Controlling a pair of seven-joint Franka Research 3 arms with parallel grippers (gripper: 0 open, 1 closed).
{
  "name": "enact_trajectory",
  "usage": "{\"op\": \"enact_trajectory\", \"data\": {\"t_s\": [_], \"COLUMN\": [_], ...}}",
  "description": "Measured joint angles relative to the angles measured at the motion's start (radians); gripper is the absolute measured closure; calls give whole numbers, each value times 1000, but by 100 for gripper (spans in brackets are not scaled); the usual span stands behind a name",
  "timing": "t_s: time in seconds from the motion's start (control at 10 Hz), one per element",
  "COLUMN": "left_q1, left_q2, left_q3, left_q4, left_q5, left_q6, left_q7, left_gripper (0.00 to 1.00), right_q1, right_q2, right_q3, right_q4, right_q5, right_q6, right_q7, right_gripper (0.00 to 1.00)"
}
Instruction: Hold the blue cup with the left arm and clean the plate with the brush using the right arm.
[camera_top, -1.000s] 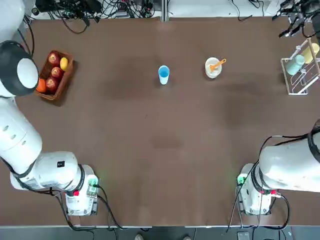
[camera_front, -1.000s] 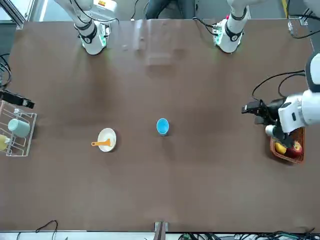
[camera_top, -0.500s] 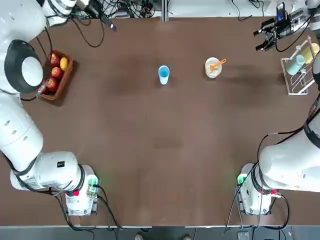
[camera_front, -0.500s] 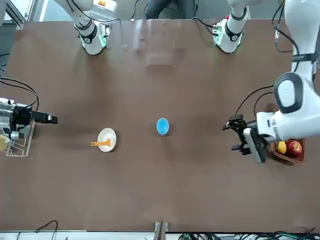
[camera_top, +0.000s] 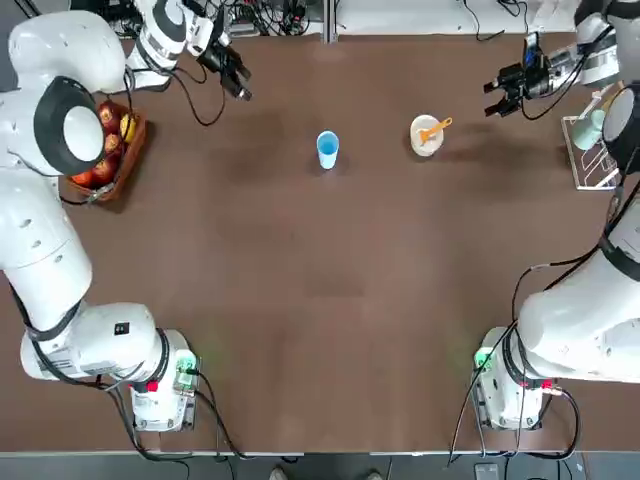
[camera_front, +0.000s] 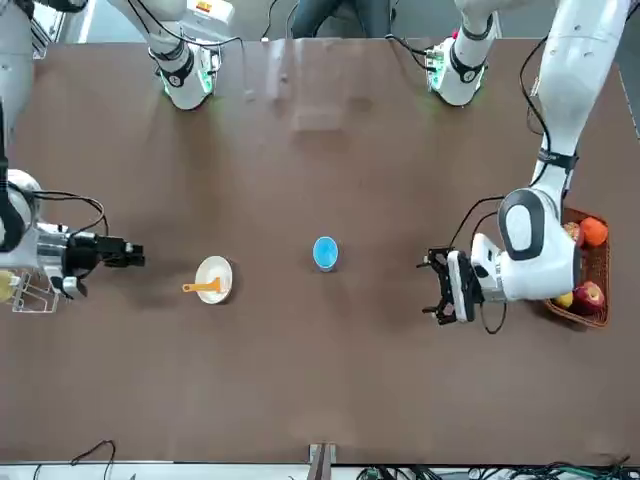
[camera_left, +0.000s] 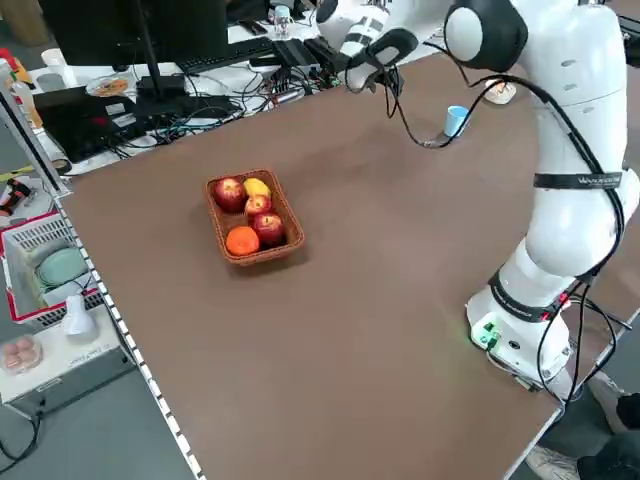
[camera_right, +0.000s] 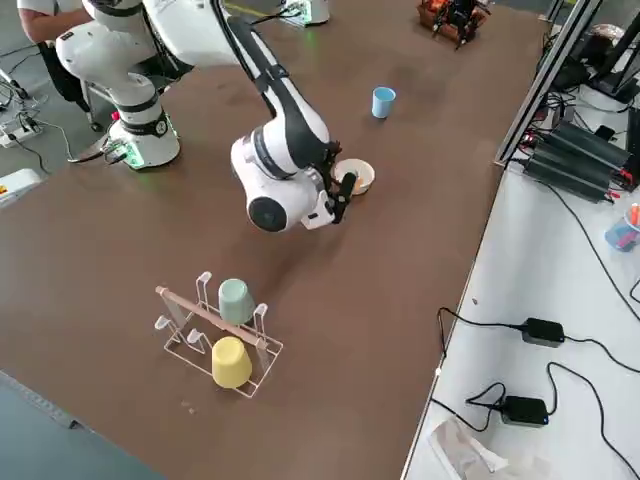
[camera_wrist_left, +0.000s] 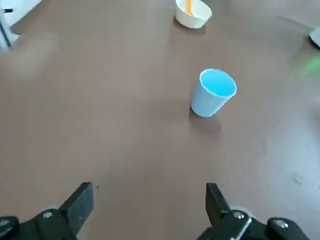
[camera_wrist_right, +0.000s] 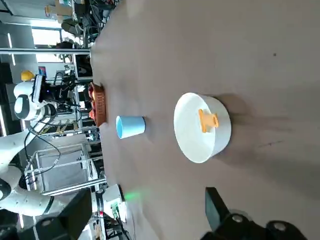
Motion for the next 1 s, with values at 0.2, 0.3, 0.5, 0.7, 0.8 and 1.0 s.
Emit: {"op": "enact_trajectory", "data": {"t_s": [0.2, 0.3, 0.5, 0.7, 0.8, 1.0], "left_q1": [0, 4, 4, -18, -37, -88], "left_q2": [38, 71, 130, 135, 135, 135], "left_q3": [-18, -19, -27, -41, -43, -44], "left_q4": [-41, -55, -80, -92, -98, -116], "left_q5": [-78, -146, -245, -285, -306, -373], "left_q6": [27, 36, 87, 107, 109, 113], "left_q7": [119, 184, 259, 261, 268, 349], "left_gripper": [0, 0, 1, 1, 1, 2], "right_q1": [33, 39, 39, 42, 42, 43], "right_q2": [15, 17, 23, 44, 62, 91], "right_q3": [22, 32, 51, 73, 75, 75], "right_q4": [5, 12, 49, 89, 92, 96], "right_q5": [2, 2, 3, -20, -48, -109], "right_q6": [85, 115, 127, 128, 145, 181], "right_q7": [-16, -37, -57, -57, -60, -76], "right_gripper": [0, 0, 0, 0, 0, 0]}}
